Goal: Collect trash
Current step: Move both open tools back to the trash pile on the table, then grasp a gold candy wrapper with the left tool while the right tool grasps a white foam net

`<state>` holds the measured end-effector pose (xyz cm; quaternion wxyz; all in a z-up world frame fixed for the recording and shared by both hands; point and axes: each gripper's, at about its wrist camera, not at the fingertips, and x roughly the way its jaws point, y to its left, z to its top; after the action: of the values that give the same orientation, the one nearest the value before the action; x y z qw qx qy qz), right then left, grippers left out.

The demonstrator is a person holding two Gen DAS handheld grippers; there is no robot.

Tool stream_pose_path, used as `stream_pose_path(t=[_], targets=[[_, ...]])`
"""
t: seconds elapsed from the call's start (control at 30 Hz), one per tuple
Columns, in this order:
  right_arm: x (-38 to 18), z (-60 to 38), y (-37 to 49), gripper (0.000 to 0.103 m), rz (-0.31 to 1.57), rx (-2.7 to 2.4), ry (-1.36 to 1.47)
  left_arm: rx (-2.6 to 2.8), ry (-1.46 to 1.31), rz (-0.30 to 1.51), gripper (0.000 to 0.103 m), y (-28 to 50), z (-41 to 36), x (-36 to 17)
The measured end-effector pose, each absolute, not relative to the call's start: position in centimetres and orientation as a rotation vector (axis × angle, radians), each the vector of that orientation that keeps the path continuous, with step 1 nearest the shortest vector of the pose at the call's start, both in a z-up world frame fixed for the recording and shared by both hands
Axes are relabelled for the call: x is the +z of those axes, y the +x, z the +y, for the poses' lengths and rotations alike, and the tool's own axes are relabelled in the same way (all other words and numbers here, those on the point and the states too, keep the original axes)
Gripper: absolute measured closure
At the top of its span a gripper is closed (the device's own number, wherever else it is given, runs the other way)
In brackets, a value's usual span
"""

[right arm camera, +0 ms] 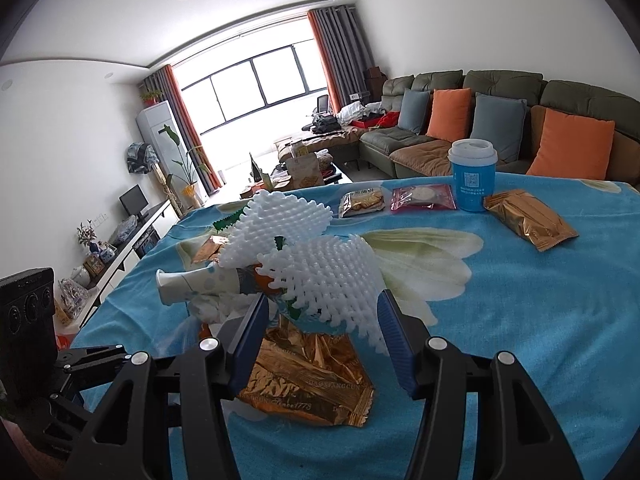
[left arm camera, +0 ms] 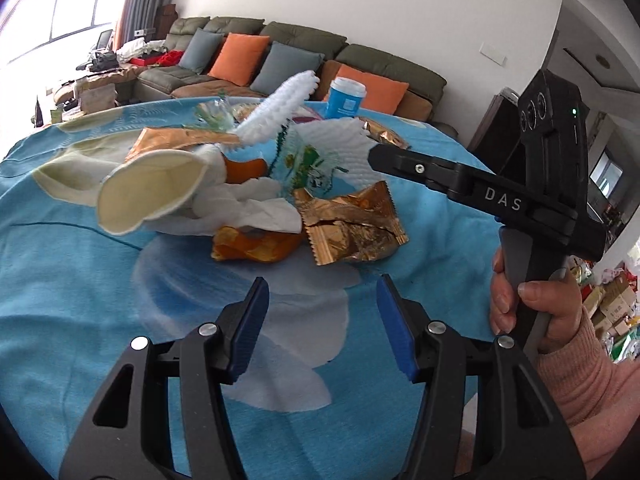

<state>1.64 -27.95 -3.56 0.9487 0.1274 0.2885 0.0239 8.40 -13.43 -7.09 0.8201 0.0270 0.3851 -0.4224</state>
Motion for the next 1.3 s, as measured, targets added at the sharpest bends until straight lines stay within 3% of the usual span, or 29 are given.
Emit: stream_pose_path(t=[0.27,0.4,0.43,0.47,0.57,0.63,0.8,1.3], targets=[[-3.4,-27.7,2.6,0.051,0.619,0.051,0.218,-0.920,-0.006,0.928,0.048,10.5,-16.3,-8.3],[-3.5,-27.7,2.9,0.071,0.633,0.063,0.216,-0.923,-0.081,0.965,0.049,11.8,-16.6,-8.5],[-3.6,-27.7,2.8,0.078,0.634,0.067,0.215,-0.929,-0.100,0.972,0.051,12.1,-16.6,-8.6],[-3.5,-27.6,2.8,0.082,0.634,0.070,0.214,-0.937,-0.118,0.976,0.060,12.3,-16.7,-8.6],[-3.5,-27.7,2.5,0.089,0.631,0.074,0.215,-0.949,-0.145,0.994,0.080,13.0,-16.8,-8.9],[-3.5,-27.8,2.2,0.089,0.630,0.074,0.221,-0.955,-0.146,0.996,0.087,13.4,-17.0,-9.0],[-3.1,-28.4,1.3,0.094,0.609,0.062,0.253,-0.981,-0.143,0.961,0.091,13.6,-17.4,-9.1],[0.6,-28.0,-2.0,0.095,0.499,0.066,0.266,-1.031,-0.096,0.801,0.092,9.3,-12.3,-6.3]])
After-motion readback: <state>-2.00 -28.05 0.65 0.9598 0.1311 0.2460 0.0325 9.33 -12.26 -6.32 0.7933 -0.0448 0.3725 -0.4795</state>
